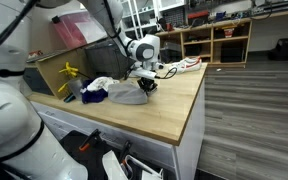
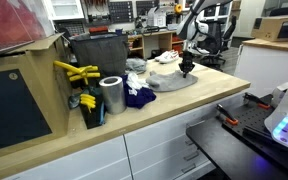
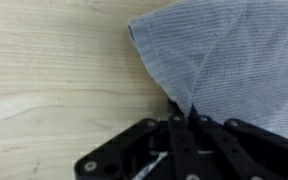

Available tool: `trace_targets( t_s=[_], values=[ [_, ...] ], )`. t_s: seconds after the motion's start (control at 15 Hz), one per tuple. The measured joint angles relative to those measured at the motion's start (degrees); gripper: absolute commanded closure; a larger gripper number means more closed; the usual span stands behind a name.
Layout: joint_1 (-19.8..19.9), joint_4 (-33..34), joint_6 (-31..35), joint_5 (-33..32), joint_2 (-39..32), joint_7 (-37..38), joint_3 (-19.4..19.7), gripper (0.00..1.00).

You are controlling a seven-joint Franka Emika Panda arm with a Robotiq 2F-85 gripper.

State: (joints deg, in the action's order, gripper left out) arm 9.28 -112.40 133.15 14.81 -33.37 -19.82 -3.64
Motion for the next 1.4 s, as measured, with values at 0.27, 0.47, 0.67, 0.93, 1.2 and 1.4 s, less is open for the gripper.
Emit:
trace_targets(
  t_s=[0.27,0.47,0.67,0.93,1.2,1.4],
  values=[
    [0.5,-0.6,1.3,-0.1,0.3,0.0,1.1,0.98],
    [0.7,-1.8,2.8,-0.7,1.0,0.8,2.8,0.98],
    [0.7,-3.3,4.8,-2.7,1.9,4.0,5.0,0.98],
    [0.4,-4.8,7.0,-8.0,2.7,9.8,8.7,0.98],
    [-0.6,-5.4,8.1,-14.1,2.8,16.4,12.3,0.68],
    [-1.2,-5.6,8.1,-16.7,2.8,19.8,13.4,0.46]
  ],
)
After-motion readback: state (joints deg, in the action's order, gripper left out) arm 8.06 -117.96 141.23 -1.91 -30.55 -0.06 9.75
